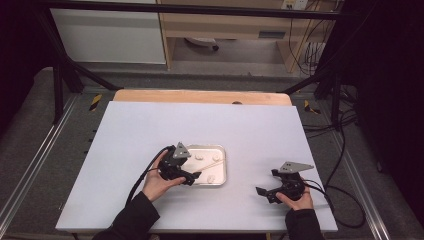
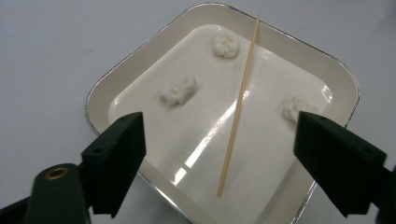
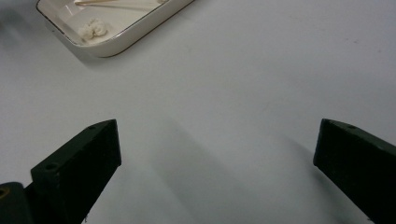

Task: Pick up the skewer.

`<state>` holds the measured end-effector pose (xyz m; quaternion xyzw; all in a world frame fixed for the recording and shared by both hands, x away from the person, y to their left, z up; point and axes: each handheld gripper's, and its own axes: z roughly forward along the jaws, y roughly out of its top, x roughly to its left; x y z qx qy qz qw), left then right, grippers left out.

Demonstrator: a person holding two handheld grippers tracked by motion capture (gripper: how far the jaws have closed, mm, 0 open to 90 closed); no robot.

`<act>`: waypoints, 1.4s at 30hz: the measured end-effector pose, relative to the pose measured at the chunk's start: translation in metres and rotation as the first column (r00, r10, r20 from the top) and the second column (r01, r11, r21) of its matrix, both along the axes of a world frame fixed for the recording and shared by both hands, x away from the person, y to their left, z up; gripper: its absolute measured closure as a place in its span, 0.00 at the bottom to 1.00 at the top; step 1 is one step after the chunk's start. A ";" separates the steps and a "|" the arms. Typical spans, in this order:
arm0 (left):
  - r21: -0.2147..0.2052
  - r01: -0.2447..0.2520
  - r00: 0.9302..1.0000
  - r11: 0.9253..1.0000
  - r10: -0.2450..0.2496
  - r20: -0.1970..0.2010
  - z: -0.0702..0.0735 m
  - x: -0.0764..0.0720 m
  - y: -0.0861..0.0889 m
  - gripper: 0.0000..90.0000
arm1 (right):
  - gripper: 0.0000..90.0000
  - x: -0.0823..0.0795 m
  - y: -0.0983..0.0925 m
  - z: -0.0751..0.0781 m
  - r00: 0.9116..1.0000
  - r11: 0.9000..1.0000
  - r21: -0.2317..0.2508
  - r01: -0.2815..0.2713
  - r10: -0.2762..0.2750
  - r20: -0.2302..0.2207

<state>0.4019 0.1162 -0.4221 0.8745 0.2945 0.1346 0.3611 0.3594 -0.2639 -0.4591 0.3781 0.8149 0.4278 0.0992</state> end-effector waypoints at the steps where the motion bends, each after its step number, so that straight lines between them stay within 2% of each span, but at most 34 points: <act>1: -0.005 0.000 1.000 1.000 0.000 -0.002 -0.001 0.001 -0.002 0.24 | 0.02 0.000 0.000 0.000 1.000 1.000 0.001 0.000 0.000 0.000; 3: -0.007 0.008 1.000 1.000 -0.008 -0.005 -0.002 0.002 -0.006 0.27 | 0.02 0.000 0.000 0.000 1.000 1.000 -0.001 0.000 0.000 0.002; 5: 0.000 0.016 1.000 1.000 -0.016 -0.009 -0.003 0.004 -0.008 0.35 | 0.02 0.000 0.000 0.000 1.000 1.000 0.000 0.000 0.000 -0.001; 6: -0.002 0.016 1.000 1.000 -0.016 -0.011 -0.004 0.005 -0.010 0.35 | 0.02 0.000 0.000 0.000 1.000 1.000 0.000 0.000 0.000 -0.001; 8: 0.001 0.018 1.000 1.000 -0.017 -0.016 -0.006 0.007 -0.012 0.43 | 0.02 0.000 0.000 0.000 1.000 1.000 -0.002 -0.003 0.003 0.001; 11: 0.005 0.026 0.999 1.000 -0.026 -0.024 -0.009 0.009 -0.015 0.48 | 0.02 0.000 0.000 0.000 1.000 1.000 0.000 -0.001 0.001 0.000; 14: 0.015 0.030 0.999 0.999 -0.030 -0.015 -0.012 0.009 -0.019 0.54 | 0.02 0.000 0.000 0.000 1.000 1.000 0.000 -0.001 0.001 0.000; 16: 0.021 0.035 0.999 0.999 -0.035 -0.013 -0.013 0.010 -0.020 0.63 | 0.02 0.000 0.000 0.000 1.000 1.000 0.001 -0.001 0.001 0.000; 17: 0.020 0.038 0.999 0.999 -0.038 -0.016 -0.014 0.010 -0.021 0.63 | 0.02 0.000 0.000 0.000 1.000 1.000 0.001 -0.001 0.001 0.000; 18: 0.023 0.041 0.999 0.999 -0.040 -0.018 -0.014 0.011 -0.022 0.69 | 0.02 0.000 0.000 0.000 1.000 1.000 0.000 -0.003 0.003 -0.001; 20: 0.027 0.048 0.999 0.998 -0.047 -0.022 -0.015 0.012 -0.023 0.71 | 0.02 0.000 0.000 0.000 1.000 1.000 0.000 -0.003 0.003 -0.002; 24: 0.020 0.056 0.998 0.998 -0.056 -0.030 -0.017 0.013 -0.024 0.81 | 0.02 0.000 0.000 0.000 1.000 1.000 0.000 -0.004 0.004 -0.002; 30: 0.021 0.065 0.996 0.998 -0.064 -0.058 -0.019 0.015 -0.024 0.89 | 0.02 0.000 0.000 0.000 1.000 1.000 0.000 -0.004 0.004 -0.002; 42: 0.007 0.067 0.996 0.998 -0.067 -0.065 -0.020 0.015 -0.022 0.97 | 0.02 0.000 0.000 0.000 1.000 1.000 0.000 -0.003 0.003 -0.005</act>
